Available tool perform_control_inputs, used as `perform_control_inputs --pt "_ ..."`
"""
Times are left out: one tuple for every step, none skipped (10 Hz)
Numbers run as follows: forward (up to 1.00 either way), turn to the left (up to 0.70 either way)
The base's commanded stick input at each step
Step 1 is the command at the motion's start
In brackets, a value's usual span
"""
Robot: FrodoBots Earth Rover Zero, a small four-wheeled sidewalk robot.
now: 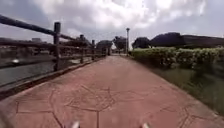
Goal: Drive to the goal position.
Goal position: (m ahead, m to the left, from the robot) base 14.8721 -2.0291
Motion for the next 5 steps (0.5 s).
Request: perform_control_inputs --pt "0.7 -0.23" --pt "0.7 -0.05" --pt "0.7 0.0" --pt "0.7 0.0" --pt "0.7 0.0"
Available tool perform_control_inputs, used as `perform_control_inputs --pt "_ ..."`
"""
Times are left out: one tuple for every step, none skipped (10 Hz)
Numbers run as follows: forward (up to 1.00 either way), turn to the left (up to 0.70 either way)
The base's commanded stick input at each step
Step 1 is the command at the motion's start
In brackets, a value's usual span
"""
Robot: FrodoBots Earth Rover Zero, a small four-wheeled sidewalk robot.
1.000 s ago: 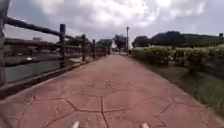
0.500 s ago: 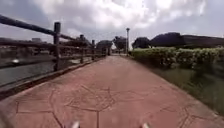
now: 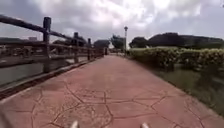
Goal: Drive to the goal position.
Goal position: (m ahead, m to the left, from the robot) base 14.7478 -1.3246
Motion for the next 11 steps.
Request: perform_control_inputs --pt "0.7 0.0" --pt "0.7 0.0" --pt "0.7 0.0" --pt "0.7 0.0" --pt "0.7 0.0" --pt "0.7 0.0" --pt "0.7 0.0" --pt "0.7 0.0" --pt "0.7 0.0" --pt "0.7 0.0" --pt "0.7 0.0"
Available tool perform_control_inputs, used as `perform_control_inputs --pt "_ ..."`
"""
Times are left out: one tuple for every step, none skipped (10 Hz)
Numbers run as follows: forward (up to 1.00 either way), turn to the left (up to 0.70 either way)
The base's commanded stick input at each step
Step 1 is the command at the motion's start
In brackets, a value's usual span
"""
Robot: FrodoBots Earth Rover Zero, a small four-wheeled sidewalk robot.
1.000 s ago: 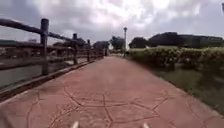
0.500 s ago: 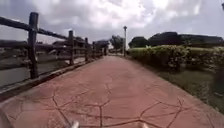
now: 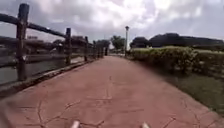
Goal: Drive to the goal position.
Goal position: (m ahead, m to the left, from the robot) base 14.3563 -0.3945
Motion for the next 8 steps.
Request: perform_control_inputs --pt "0.7 0.0" --pt "0.7 0.0" --pt "0.7 0.0" --pt "0.7 0.0" --pt "0.7 0.0" --pt "0.7 0.0" --pt "0.7 0.0" --pt "0.7 0.0"
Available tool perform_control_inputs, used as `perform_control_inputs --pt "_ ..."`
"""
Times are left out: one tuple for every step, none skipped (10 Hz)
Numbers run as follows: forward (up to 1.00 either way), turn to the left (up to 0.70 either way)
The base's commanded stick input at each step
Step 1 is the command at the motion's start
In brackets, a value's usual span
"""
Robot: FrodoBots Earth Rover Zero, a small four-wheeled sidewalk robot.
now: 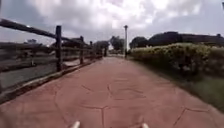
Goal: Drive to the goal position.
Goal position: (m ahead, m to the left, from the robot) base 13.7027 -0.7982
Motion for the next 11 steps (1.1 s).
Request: perform_control_inputs --pt "0.7 0.0" --pt "0.7 0.0" --pt "0.7 0.0" --pt "0.7 0.0" --pt "0.7 0.0" --pt "0.7 0.0" --pt "0.7 0.0" --pt "0.7 0.0" --pt "0.7 0.0" --pt "0.7 0.0" --pt "0.7 0.0"
